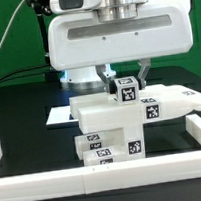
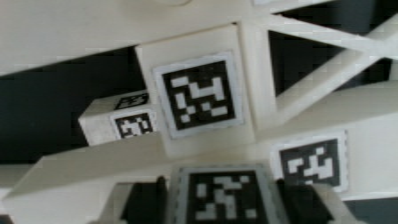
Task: Assemble chair
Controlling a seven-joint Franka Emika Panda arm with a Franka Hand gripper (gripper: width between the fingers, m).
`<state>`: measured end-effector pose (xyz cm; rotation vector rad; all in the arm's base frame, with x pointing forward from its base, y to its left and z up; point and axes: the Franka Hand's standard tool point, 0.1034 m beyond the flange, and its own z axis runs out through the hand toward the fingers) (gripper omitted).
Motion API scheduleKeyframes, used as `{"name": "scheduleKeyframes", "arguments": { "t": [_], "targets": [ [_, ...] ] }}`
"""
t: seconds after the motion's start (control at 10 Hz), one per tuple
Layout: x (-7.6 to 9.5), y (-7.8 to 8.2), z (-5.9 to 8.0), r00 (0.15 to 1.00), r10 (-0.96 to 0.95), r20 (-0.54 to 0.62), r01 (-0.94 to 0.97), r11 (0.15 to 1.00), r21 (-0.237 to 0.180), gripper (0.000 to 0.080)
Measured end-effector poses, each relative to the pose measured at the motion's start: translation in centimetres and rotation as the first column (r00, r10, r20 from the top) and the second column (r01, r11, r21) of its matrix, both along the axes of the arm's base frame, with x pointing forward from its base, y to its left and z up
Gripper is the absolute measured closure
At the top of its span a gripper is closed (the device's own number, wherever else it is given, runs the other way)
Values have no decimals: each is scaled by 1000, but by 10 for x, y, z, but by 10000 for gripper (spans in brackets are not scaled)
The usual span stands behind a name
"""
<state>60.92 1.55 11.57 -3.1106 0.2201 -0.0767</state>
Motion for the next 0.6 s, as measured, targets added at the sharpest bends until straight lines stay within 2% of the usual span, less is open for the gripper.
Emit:
{"name": "scheduleKeyframes", "arguments": {
  "t": [0.1, 0.3, 0.6],
  "targets": [
    [0, 0, 0, 999, -36, -1, 36, 999, 2, 515],
    [0, 2, 0, 965, -262, -8, 262, 965, 23, 515],
    [2, 6, 0, 802, -596, -35, 597, 799, 70, 514]
  ]
}}
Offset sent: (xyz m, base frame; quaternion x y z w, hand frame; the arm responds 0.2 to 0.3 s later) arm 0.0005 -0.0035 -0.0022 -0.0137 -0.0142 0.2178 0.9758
